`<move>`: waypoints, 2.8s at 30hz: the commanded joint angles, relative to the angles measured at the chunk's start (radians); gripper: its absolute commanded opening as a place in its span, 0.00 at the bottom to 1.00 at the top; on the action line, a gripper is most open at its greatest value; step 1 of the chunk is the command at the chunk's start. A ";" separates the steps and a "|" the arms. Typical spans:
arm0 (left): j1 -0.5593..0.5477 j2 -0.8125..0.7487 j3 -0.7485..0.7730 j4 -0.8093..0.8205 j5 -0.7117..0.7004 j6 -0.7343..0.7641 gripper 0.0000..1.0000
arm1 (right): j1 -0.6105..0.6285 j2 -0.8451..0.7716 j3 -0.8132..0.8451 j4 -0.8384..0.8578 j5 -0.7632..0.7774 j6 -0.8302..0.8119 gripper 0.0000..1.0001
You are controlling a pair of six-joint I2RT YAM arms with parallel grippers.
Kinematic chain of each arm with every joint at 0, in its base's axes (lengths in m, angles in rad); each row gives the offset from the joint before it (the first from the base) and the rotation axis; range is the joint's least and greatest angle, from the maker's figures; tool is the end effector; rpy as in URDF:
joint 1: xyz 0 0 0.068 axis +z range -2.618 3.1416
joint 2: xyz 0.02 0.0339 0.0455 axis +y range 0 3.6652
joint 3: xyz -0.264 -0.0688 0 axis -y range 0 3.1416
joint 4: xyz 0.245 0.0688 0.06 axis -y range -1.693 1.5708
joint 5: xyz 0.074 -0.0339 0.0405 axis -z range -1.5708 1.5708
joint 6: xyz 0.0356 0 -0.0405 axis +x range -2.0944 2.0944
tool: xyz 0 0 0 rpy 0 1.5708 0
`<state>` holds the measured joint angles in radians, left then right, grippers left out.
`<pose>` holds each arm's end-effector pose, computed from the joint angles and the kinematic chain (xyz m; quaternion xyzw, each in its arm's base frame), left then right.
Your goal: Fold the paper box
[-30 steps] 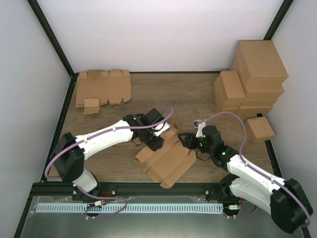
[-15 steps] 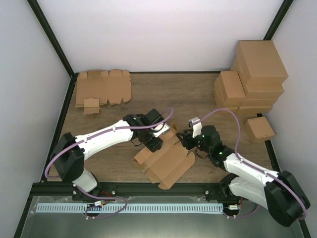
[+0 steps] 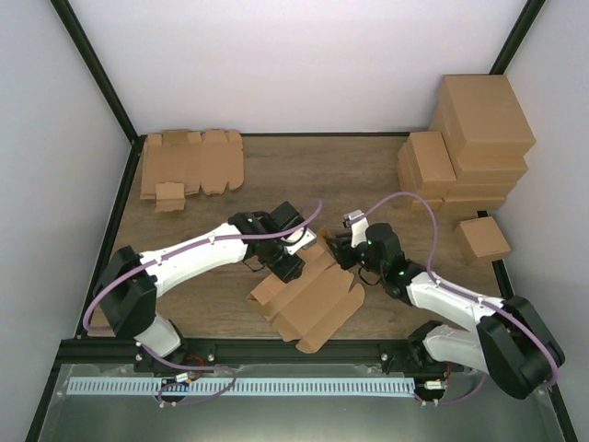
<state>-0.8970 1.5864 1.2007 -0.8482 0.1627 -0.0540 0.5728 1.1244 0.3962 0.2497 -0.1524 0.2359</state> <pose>0.1888 -0.2457 0.2379 0.4144 0.8910 -0.1477 0.1119 0.1868 0.1269 0.1831 -0.1818 0.8334 0.2636 0.4505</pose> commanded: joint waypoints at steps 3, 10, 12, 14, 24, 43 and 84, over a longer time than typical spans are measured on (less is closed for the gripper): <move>0.000 -0.035 -0.019 0.026 0.021 -0.023 0.51 | 0.018 0.071 0.092 0.007 0.075 -0.035 0.21; 0.008 -0.043 -0.027 0.030 -0.029 -0.081 0.51 | 0.045 0.044 0.112 -0.073 0.121 -0.016 0.02; 0.017 -0.048 -0.030 0.041 -0.026 -0.095 0.51 | 0.050 0.021 0.112 -0.111 0.126 0.005 0.01; 0.025 -0.052 -0.028 0.052 -0.022 -0.104 0.51 | 0.054 -0.004 0.113 -0.152 0.128 0.025 0.01; 0.028 -0.062 -0.017 0.048 0.045 -0.048 0.51 | 0.068 -0.060 0.071 -0.211 0.170 0.071 0.03; 0.028 -0.103 -0.056 0.088 0.002 -0.065 0.50 | 0.071 -0.157 0.006 -0.223 -0.017 0.191 0.07; 0.024 -0.302 -0.257 0.240 -0.028 -0.134 0.47 | -0.108 0.321 0.002 0.105 -0.305 0.631 0.01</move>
<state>-0.8711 1.3048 0.9726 -0.6701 0.1207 -0.1951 0.4763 1.4109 0.3428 0.3252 -0.4198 0.8581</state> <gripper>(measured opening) 0.476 0.010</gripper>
